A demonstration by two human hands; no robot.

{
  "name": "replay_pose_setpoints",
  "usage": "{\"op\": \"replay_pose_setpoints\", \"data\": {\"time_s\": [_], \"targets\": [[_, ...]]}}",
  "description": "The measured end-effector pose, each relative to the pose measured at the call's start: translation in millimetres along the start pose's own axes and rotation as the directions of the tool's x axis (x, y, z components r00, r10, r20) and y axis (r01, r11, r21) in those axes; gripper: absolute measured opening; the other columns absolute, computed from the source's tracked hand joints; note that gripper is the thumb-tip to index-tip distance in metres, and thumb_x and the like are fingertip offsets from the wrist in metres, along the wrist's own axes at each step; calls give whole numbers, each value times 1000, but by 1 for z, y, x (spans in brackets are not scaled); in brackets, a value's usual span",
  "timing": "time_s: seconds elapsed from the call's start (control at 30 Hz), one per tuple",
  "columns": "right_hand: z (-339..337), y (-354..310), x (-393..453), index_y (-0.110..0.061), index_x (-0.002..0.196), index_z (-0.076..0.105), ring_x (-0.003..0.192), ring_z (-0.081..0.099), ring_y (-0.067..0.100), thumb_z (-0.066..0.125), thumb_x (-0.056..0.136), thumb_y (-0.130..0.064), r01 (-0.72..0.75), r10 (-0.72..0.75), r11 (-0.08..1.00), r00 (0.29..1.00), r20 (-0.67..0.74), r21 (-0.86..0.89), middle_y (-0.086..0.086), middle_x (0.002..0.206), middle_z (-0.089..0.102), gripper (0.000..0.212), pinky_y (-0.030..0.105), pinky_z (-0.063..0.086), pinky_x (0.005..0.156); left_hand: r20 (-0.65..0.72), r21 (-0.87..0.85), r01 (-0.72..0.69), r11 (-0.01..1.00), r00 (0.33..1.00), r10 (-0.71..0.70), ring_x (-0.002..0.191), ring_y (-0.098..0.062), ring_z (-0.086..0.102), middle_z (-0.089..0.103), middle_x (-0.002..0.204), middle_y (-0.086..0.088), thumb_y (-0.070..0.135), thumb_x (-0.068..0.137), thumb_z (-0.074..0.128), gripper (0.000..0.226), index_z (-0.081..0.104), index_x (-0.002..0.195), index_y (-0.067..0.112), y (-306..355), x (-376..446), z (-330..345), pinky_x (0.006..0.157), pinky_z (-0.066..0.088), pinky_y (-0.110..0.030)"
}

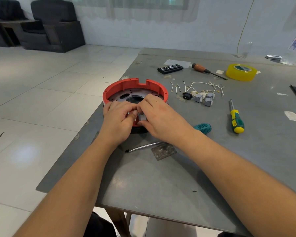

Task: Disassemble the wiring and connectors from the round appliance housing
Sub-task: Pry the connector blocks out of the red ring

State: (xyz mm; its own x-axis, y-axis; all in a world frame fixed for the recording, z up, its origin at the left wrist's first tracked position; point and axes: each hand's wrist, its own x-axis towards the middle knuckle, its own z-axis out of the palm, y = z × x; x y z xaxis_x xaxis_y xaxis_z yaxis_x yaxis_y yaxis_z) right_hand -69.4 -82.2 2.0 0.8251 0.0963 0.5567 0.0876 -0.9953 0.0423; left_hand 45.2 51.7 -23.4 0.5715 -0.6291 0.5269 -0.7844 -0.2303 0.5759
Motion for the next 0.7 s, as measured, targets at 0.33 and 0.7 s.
{"op": "replay_pose_setpoints", "data": {"time_s": [0.33,0.7], "targets": [[4,0,-12,-13,107,58,96,52,17,78,85,-22,-76,88,988,993,-81,137,5,109,53,31,24,44,81,9,14,-81,997,997,81,109,-17,54,67,105,18,28,102,48,33,77,117,29,-5,-3,-1,101,24,-36],[-2,11,-34,-18,105,73,89,61,12,72,85,-11,-232,354,784,929,-107,576,-3,111,57,22,27,56,79,-31,86,-73,994,997,76,118,-24,57,73,116,5,29,102,51,34,76,123,23,-6,-7,4,108,30,-43]]}}
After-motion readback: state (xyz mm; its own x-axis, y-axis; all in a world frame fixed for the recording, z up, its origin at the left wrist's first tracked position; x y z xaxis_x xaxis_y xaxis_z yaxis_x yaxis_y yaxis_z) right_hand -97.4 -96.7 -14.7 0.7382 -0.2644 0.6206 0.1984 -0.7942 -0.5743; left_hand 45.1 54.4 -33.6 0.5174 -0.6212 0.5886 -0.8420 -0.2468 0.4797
